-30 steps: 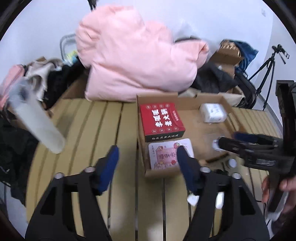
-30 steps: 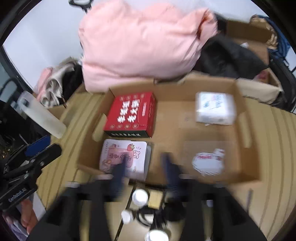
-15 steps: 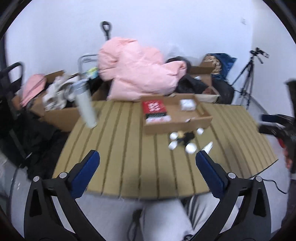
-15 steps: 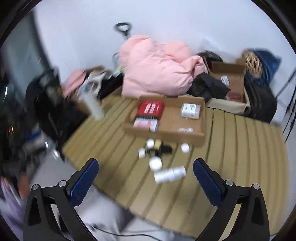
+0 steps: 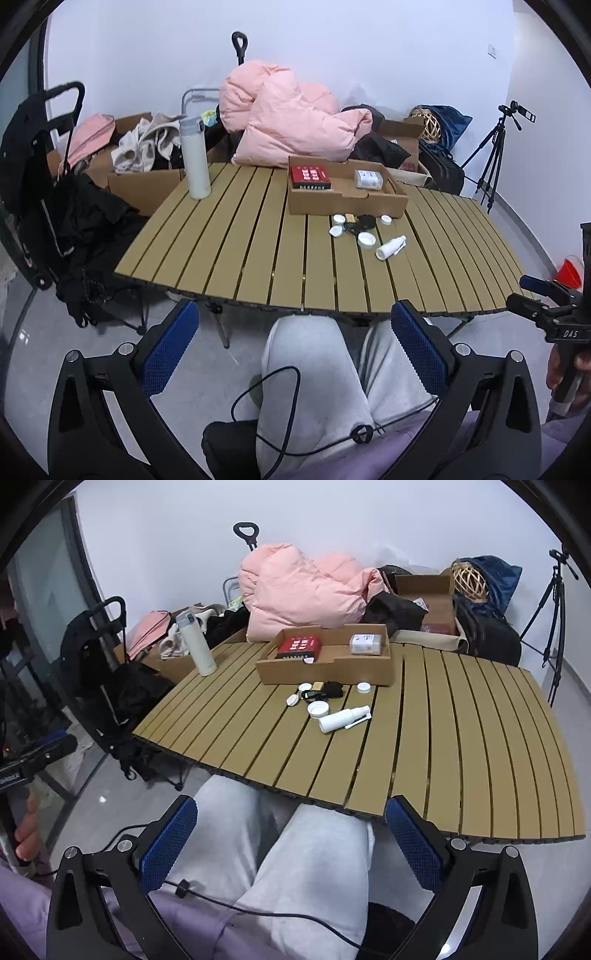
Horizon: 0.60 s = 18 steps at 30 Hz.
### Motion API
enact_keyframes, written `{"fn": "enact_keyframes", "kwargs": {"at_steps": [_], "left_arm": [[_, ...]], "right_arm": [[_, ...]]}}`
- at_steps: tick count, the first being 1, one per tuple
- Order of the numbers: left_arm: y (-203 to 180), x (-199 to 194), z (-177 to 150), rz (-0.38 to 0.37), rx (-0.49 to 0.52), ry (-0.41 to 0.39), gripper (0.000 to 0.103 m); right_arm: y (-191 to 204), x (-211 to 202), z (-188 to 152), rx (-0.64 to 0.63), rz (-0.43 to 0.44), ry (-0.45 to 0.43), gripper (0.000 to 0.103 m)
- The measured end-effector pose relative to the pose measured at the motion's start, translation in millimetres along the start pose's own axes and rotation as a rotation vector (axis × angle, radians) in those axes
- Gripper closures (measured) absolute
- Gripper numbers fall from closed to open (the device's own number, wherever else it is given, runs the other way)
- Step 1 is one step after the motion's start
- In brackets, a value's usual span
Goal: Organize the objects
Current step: 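Withdraw the left gripper from the tray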
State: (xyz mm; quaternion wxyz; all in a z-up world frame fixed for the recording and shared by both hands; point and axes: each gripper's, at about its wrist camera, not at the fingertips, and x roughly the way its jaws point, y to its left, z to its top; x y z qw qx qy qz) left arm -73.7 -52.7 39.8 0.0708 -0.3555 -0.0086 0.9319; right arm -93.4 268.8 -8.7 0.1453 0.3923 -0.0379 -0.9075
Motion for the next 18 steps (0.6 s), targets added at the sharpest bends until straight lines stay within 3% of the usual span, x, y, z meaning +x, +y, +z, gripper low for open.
{"fn": "enact_keyframes", "kwargs": {"at_steps": [3, 5, 8, 10, 11, 12, 18], "left_arm": [[-6, 8, -1, -0.014, 0.011, 0.014, 0.000], [-11, 18, -2, -0.022, 0.022, 0.034, 0.000], [-19, 39, -5, -0.033, 0.043, 0.048, 0.000], [-25, 55, -5, -0.059, 0.060, 0.063, 0.000], [-29, 68, -3, -0.077, 0.068, 0.077, 0.000], [-33, 80, -1, -0.086, 0.074, 0.092, 0.000], [-58, 171, 24, -0.125, 0.110, 0.123, 0.000]], "right_arm": [[4, 5, -2, -0.002, -0.016, -0.011, 0.002], [5, 10, -5, -0.011, 0.020, 0.000, 0.013], [2, 22, -9, -0.011, 0.025, 0.013, 0.039], [-5, 34, -10, 0.000, -0.002, 0.011, 0.070], [-7, 40, -10, 0.003, -0.017, 0.018, 0.076], [-12, 48, -8, 0.010, -0.027, 0.030, 0.080], [-49, 112, 20, 0.130, 0.047, 0.077, 0.077]]}}
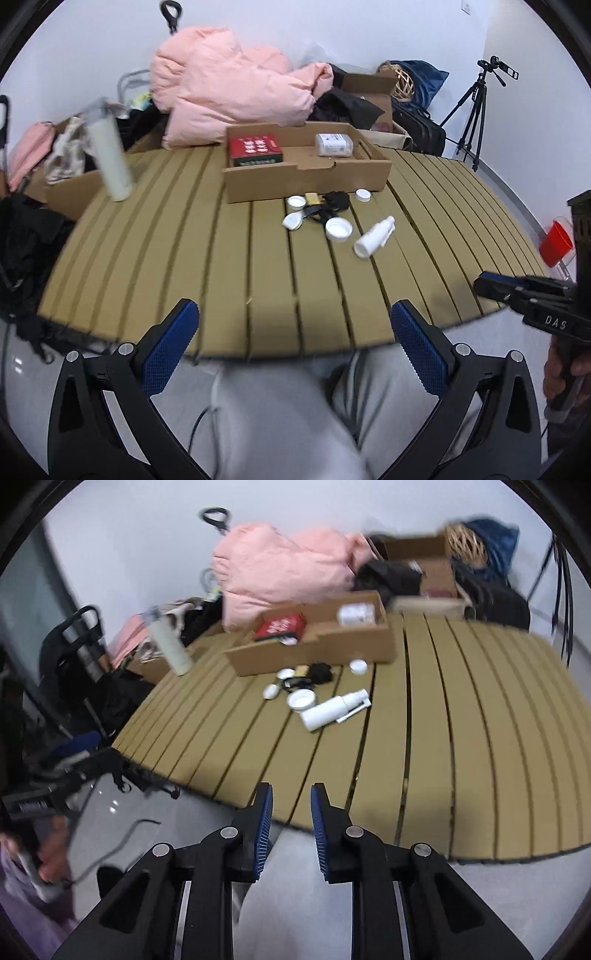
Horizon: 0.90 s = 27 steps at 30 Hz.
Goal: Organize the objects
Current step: 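Withdraw the left gripper from the tray, then grasp the white spray bottle with the right gripper while the left gripper grasps a white lid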
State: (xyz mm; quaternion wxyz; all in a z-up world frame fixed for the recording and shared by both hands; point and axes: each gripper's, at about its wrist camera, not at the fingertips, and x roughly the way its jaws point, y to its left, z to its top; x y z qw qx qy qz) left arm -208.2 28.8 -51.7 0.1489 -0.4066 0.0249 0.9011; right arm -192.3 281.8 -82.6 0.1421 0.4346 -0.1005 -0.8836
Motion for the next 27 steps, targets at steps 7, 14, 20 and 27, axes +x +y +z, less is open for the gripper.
{"fn": "enact_keyframes", "kwargs": {"at_steps": [7, 14, 20, 27], "left_arm": [[-23, 95, 25, -0.132, 0.024, 0.069, 0.003], [-59, 172, 39, -0.187, 0.033, 0.142, 0.044], [-81, 183, 23, -0.300, 0.041, 0.160, 0.074], [-68, 159, 14, -0.401, 0.016, 0.156, 0.072]], "right_arm": [[-32, 82, 47, 0.029, -0.055, 0.058, 0.020], [-60, 124, 87, 0.043, -0.111, 0.061, 0.020], [-62, 138, 83, 0.021, -0.115, 0.064, 0.020], [-61, 145, 69, 0.044, -0.072, 0.092, 0.029]]}}
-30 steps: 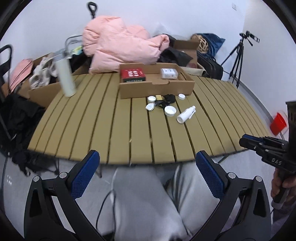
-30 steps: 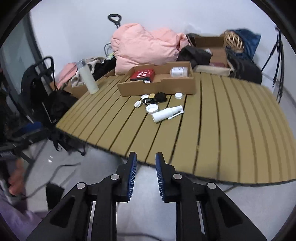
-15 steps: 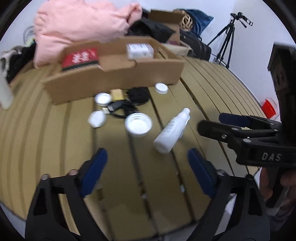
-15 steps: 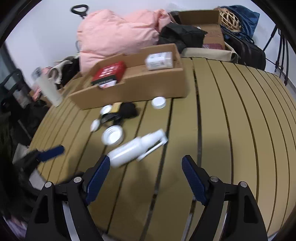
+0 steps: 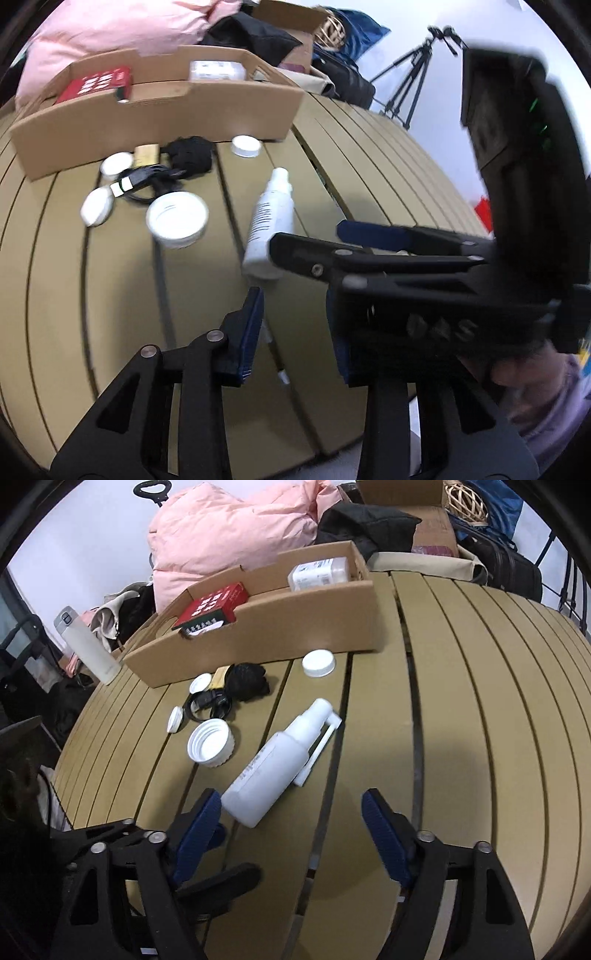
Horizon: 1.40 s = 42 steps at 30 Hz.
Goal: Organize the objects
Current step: 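Grasp the white spray bottle with the right gripper while the left gripper grasps a white lid, then carry the spray bottle with the right gripper toward the cardboard tray while the left gripper carries the lid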
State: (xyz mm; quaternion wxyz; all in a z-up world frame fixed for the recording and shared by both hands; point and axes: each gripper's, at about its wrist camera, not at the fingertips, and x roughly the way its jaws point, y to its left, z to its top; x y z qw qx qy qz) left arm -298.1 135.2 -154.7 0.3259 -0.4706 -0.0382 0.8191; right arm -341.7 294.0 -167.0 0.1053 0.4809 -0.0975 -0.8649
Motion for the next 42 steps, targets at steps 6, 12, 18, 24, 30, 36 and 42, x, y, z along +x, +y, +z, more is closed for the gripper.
{"fn": "enact_keyframes", "kwargs": {"at_steps": [6, 12, 18, 24, 30, 36, 42], "left_arm": [[33, -37, 1, 0.119, -0.079, -0.091, 0.072], [50, -39, 12, 0.174, -0.129, -0.116, 0.072], [31, -25, 18, 0.141, -0.063, -0.102, 0.072], [32, 0, 28, 0.201, -0.043, -0.064, 0.071], [54, 16, 31, 0.191, -0.113, -0.037, 0.057], [42, 35, 47, 0.243, -0.038, -0.035, 0.059], [22, 23, 35, 0.282, 0.034, -0.042, 0.067]], "right_arm": [[18, 7, 12, -0.018, 0.016, -0.029, 0.038], [33, 21, 3, -0.120, -0.087, -0.012, 0.058], [-2, -6, -10, -0.081, -0.127, -0.020, 0.063], [4, -11, 0, -0.156, -0.099, -0.066, 0.063], [13, 17, 10, -0.197, -0.096, -0.029, 0.063], [1, 23, 11, -0.124, -0.097, -0.035, 0.072], [-4, 14, 6, -0.109, -0.085, -0.036, 0.073]]}}
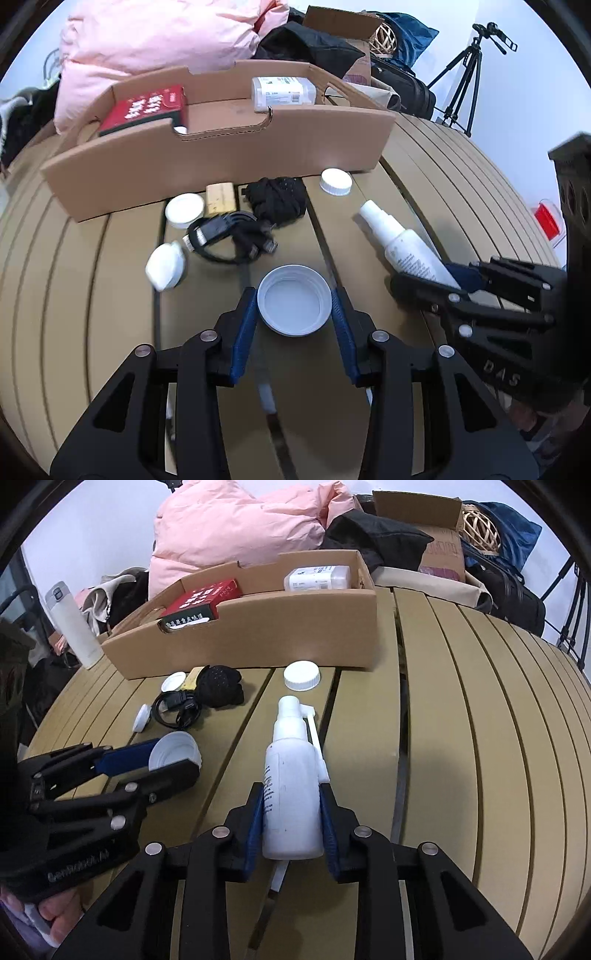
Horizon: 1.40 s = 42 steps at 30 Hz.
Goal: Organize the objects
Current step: 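Carry the spray bottle with the right gripper toward the cardboard tray while the left gripper carries the lid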
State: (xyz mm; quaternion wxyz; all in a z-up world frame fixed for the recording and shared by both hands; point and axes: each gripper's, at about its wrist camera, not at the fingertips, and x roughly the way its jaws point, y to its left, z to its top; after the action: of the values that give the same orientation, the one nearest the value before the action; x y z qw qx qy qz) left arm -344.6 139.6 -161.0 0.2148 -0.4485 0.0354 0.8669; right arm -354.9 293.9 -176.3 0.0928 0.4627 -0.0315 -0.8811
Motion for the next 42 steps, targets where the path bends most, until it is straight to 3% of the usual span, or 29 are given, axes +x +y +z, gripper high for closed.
{"fn": "enact_keyframes", "kwargs": {"at_steps": [5, 11, 13, 16, 20, 25, 28, 30, 36, 38, 42], "left_arm": [[0, -70, -17, 0.012, -0.021, -0.063, 0.067], [0, -180, -55, 0.066, -0.060, -0.146, 0.067], [-1, -206, -68, 0.050, -0.088, -0.160, 0.067], [-4, -224, -74, 0.029, -0.106, -0.180, 0.067], [-6, -228, -69, 0.021, -0.101, -0.193, 0.067], [12, -205, -27, -0.018, -0.107, -0.150, 0.067], [29, -177, 36, -0.053, -0.085, -0.125, 0.066], [44, -145, 86, -0.027, -0.096, -0.133, 0.066], [78, -25, 182, 0.037, -0.113, -0.068, 0.067], [92, 14, 198, 0.081, -0.123, -0.072, 0.067], [117, 69, 214, 0.077, -0.158, 0.001, 0.067]], "right_arm": [[13, -34, -11, -0.020, 0.029, -0.038, 0.073], [34, -125, -50, -0.064, 0.042, -0.127, 0.073], [41, -158, -67, -0.071, 0.049, -0.157, 0.073], [50, -190, -84, -0.082, 0.055, -0.178, 0.073], [55, -198, -82, -0.084, 0.053, -0.180, 0.073], [48, -185, -53, -0.063, 0.095, -0.180, 0.073], [40, -168, 0, -0.049, 0.160, -0.178, 0.073], [34, -142, 49, -0.022, 0.190, -0.172, 0.073], [18, -7, 170, 0.116, 0.254, 0.000, 0.073], [14, 45, 200, 0.117, 0.219, 0.053, 0.073], [1, 104, 229, 0.166, 0.174, 0.114, 0.073]]}}
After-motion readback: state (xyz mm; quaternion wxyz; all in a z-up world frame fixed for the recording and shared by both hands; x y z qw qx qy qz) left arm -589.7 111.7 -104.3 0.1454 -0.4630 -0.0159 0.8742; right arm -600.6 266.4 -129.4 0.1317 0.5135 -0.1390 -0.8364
